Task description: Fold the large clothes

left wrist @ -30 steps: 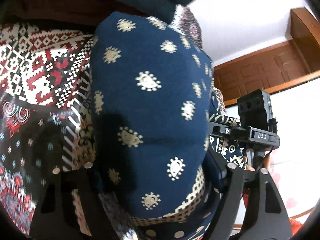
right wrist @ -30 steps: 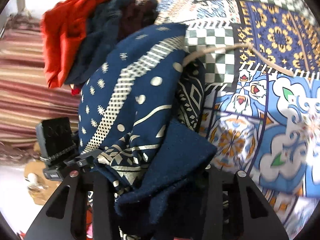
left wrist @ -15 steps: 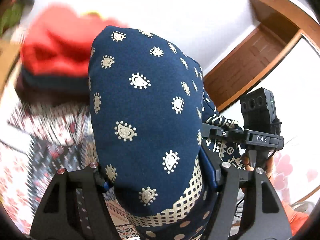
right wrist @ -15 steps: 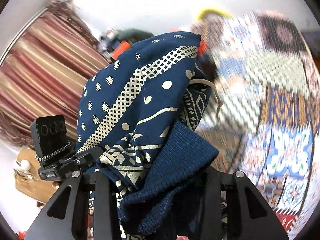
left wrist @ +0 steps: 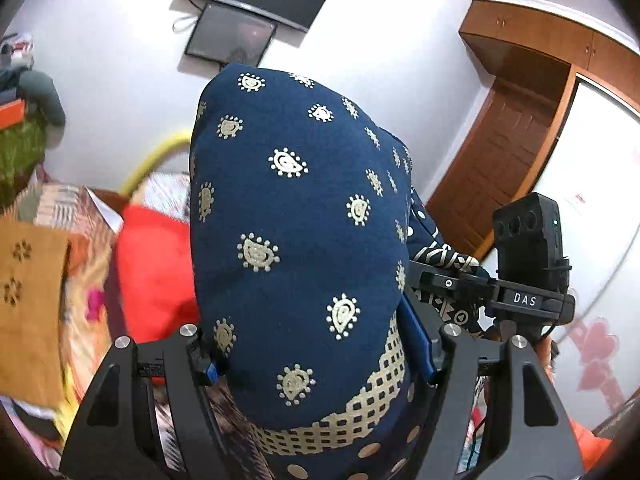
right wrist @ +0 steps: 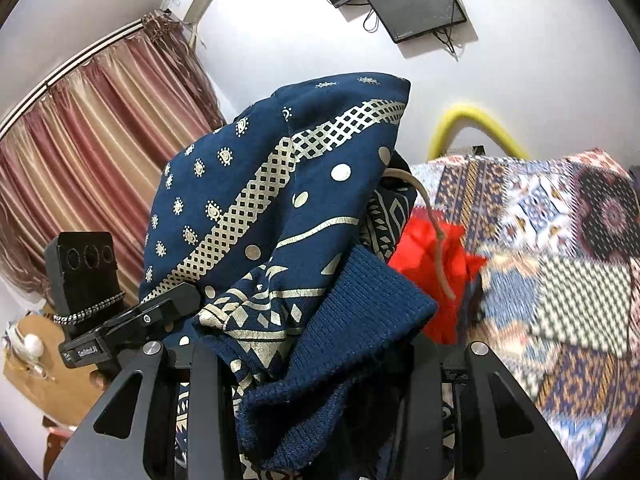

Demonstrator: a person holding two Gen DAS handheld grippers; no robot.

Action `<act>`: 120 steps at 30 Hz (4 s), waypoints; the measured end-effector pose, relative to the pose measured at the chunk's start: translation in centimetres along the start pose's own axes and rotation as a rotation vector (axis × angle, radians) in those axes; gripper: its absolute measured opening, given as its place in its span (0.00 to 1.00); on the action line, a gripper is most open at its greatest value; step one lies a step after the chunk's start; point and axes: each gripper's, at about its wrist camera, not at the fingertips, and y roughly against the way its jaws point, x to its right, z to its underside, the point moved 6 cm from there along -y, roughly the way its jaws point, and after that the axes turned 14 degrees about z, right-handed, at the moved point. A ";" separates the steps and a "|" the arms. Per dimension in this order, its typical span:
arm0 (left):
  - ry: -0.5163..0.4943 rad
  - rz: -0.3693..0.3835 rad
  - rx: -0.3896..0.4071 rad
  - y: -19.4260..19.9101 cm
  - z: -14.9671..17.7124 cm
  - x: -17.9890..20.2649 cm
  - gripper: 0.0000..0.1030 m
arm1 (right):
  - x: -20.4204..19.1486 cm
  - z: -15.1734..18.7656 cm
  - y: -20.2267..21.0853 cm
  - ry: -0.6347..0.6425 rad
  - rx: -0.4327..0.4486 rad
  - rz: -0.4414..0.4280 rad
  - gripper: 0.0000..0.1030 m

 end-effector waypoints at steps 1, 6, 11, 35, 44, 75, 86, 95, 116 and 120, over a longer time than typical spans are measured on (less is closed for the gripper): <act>-0.007 -0.014 0.001 -0.6 -0.8 -1.5 0.68 | 0.3 -0.7 -1.4 -0.010 -0.003 -0.003 0.35; 0.068 -0.059 -0.034 -4.7 -2.0 -10.1 0.71 | 2.7 -1.6 -8.7 -0.109 -0.053 0.026 0.37; 0.230 -0.182 -0.176 -10.4 1.4 -20.3 0.73 | 8.1 2.1 -17.8 -0.245 -0.219 0.121 0.42; -0.097 -0.428 0.004 -1.4 0.1 -6.8 0.82 | 0.1 -0.4 5.1 0.096 0.281 0.289 0.52; -0.289 -0.375 0.221 7.3 2.8 8.5 0.85 | -4.8 4.9 15.5 0.186 0.529 0.276 0.52; -0.381 -0.507 0.447 12.7 15.2 16.3 1.00 | -5.6 13.4 17.4 0.210 0.648 0.471 1.00; -0.362 -0.511 0.433 12.0 15.4 15.3 1.00 | -5.4 13.8 17.4 0.192 0.609 0.482 1.00; -0.373 -0.515 0.421 11.7 15.3 15.2 1.00 | -5.9 13.8 17.8 0.190 0.598 0.493 1.00; -0.361 -0.510 0.413 11.6 15.5 15.1 1.00 | -6.7 13.5 18.0 0.189 0.585 0.501 1.00; -0.356 -0.502 0.408 11.4 15.6 15.0 1.00 | -6.5 13.5 17.9 0.182 0.581 0.501 1.00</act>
